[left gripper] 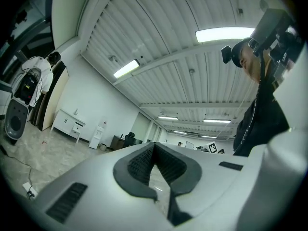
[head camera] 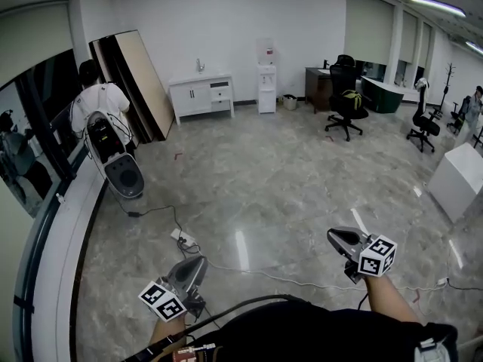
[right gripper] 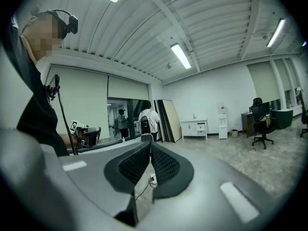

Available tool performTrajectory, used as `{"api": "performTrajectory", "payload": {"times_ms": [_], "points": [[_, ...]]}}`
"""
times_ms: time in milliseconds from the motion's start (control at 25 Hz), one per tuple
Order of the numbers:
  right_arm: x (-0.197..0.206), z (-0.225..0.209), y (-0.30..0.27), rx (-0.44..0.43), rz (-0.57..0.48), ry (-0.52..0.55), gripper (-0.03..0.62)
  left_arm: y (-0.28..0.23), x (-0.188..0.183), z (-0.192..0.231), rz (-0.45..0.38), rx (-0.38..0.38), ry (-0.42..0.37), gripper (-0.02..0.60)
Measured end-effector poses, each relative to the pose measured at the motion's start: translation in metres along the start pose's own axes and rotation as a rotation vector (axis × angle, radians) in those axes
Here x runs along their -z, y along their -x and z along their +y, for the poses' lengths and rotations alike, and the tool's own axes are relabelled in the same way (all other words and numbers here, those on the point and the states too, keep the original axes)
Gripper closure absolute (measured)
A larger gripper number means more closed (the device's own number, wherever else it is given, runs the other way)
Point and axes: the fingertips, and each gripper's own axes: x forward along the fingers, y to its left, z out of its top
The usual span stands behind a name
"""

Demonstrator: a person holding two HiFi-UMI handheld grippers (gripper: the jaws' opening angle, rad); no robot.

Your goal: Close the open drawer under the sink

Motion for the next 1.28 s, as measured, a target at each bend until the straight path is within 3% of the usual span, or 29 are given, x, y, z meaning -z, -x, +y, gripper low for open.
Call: {"api": "performTrajectory", "payload": {"times_ms": [360,760,1040,1280], "points": [[0.009,-0.049,-0.07,-0.07,0.019,-0.037,0.583,-0.018,0.012,0.055,0.011,-0.091,0.033,0.581],[-0.024,-0.173,-0.148,-0.25,-0.002,-0.024,0.583,-0.111,-0.006,0.075,-0.022,-0.258,-0.064,0.581],[-0.037,-0.246,-0.181,-0.351,0.006,-0.015,0.583,-0.181,0.004,0.079,-0.039,-0.338,-0.049,0.581],[-0.031,-0.275,-0.217,-0.386,0.034,-0.041,0.583,-0.211,0.002,0.111,-0.023,-0.372,-0.026,0.581]]}}
